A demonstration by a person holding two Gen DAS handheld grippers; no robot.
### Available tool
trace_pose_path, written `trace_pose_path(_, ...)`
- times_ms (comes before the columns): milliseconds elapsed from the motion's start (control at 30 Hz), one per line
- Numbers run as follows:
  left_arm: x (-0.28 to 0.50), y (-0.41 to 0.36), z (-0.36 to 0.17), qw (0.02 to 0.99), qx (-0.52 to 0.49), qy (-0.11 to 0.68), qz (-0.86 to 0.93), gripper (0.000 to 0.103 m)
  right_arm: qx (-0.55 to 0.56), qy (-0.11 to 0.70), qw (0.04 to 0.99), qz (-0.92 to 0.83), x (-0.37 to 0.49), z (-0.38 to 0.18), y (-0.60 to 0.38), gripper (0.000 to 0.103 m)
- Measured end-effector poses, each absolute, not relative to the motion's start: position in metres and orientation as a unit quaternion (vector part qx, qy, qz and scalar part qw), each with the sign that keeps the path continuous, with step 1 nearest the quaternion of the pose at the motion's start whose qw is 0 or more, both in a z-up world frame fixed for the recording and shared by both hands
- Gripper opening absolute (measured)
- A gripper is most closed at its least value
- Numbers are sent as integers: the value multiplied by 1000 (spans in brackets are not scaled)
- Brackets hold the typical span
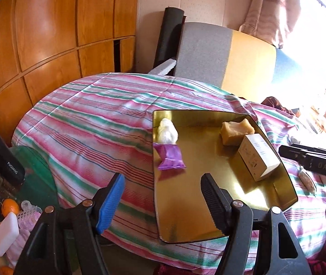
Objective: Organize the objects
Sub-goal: 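Move both tools back to the items and grasp the cracker packet with the left tool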
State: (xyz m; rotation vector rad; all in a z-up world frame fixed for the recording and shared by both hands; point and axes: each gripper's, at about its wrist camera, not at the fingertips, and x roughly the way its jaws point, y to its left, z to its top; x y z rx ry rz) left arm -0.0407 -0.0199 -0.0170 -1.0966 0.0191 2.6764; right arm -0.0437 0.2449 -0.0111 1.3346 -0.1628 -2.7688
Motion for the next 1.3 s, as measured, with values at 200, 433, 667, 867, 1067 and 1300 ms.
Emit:
trace_pose_path(200, -39, 17, -10, 173, -373, 28, 911, 70, 421, -87, -56, -901, -10, -5, 329, 58)
trace_pose_path(433, -30, 85, 4, 259, -369, 59, 891, 70, 387, -168, -203, -883, 59, 2, 457, 60)
trace_pose_path(667, -12, 180, 9, 359, -385, 98, 844, 70, 320, -255, -352, -842, 137, -7, 564, 63)
trace_pose_path(867, 6, 264, -5, 419, -426, 118, 793, 70, 291, -350, -387, -802, 176, -36, 605, 63)
trace_pose_path(1067, 9, 327, -35, 428, -478, 130, 755, 70, 280, -364, -364, -810, 178, -33, 602, 63)
trace_pose_path(1300, -13, 372, -76, 380, -557, 97, 732, 70, 261, -395, -348, -809, 185, -31, 605, 63)
